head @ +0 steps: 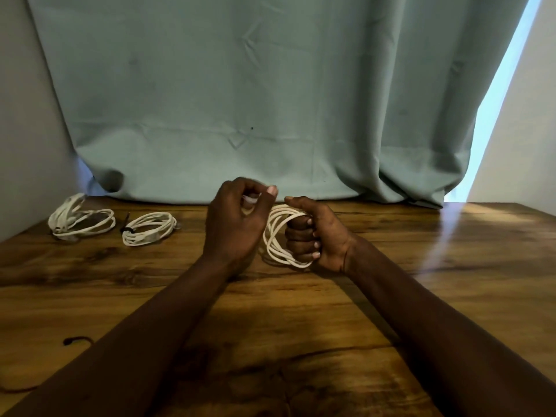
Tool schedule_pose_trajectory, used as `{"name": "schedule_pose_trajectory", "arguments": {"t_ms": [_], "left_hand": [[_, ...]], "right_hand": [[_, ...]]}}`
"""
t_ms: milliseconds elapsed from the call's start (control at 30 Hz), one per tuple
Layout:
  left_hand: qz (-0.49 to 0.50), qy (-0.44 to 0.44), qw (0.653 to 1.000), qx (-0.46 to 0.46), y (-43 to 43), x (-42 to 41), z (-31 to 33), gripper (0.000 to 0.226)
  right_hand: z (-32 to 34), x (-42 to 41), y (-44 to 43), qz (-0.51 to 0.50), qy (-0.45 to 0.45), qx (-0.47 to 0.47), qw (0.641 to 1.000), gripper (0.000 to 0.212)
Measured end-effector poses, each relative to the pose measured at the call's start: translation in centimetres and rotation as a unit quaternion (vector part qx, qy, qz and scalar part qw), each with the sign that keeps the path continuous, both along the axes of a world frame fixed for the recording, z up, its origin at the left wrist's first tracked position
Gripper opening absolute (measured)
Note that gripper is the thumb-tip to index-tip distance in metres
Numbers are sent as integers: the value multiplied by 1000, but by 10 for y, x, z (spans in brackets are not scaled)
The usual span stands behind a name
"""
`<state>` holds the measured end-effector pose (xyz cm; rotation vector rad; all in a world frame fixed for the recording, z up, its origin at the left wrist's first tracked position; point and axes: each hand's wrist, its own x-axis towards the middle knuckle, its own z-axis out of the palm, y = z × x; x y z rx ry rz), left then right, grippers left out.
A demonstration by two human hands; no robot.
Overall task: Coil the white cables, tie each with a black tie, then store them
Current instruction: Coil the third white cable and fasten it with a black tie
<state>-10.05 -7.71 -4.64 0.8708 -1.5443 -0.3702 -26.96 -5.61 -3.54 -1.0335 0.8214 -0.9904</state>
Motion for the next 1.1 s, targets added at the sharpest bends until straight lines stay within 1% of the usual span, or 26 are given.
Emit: {"name": "schedule_pose_trajectory", "arguments": {"t_ms": [67,100,133,200,267,333,400,467,500,567,667,733,833,900,967,1033,1100], "left_hand": [[-128,10,991,25,2,-5,-2,26],[-179,-4,983,50,2,-8,-5,29],[-205,-22,976,70,3,-10,-8,31],[-198,-42,976,86,4,-14,-14,33],[-185,-51,978,79,6,-15,-16,33],[-170,-84,979,76,6,-17,-15,34],[-119,-129,984,35,3,-16,-15,29],[-94,-149,984,21,-3,-14,-16,22],[-108,-148,982,36,-5,-13,-18,22],[-174,-123,973,86,-7,-11,-20,27],[-263,2,948,177,-4,-13,-19,34],[-273,78,935,212,1,-16,-14,37],[-277,146,908,278,2,-19,-11,38],[-283,160,894,308,3,-20,-10,40],[-294,149,890,314,5,-21,-10,33],[-310,114,894,304,8,-22,-12,20],[-304,80,906,285,6,-22,-16,26]], "right_hand": [[0,1,1,21,-21,4,1000,56],[-1,0,1,29,-30,4,999,56],[-2,0,2,33,-35,4,999,57],[-2,-1,2,20,-37,3,999,60],[-1,0,2,-15,-24,-3,1000,63],[-1,3,-1,-69,1,-22,997,63],[-5,2,-5,-134,22,-29,990,60],[-9,-2,-8,-172,11,-16,985,58],[-9,-3,-8,-176,0,-5,984,57],[-7,-3,-6,-173,-17,14,985,57],[-4,2,-4,-137,-32,34,989,63],[-4,3,-4,-117,-38,38,992,64],[-5,4,-3,-105,-47,43,992,62],[-6,6,-2,-122,-37,33,991,60],[-8,10,-2,-177,1,-4,984,55],[-10,13,-1,-244,48,-50,967,48],[-10,15,1,-285,72,-78,953,46]]}}
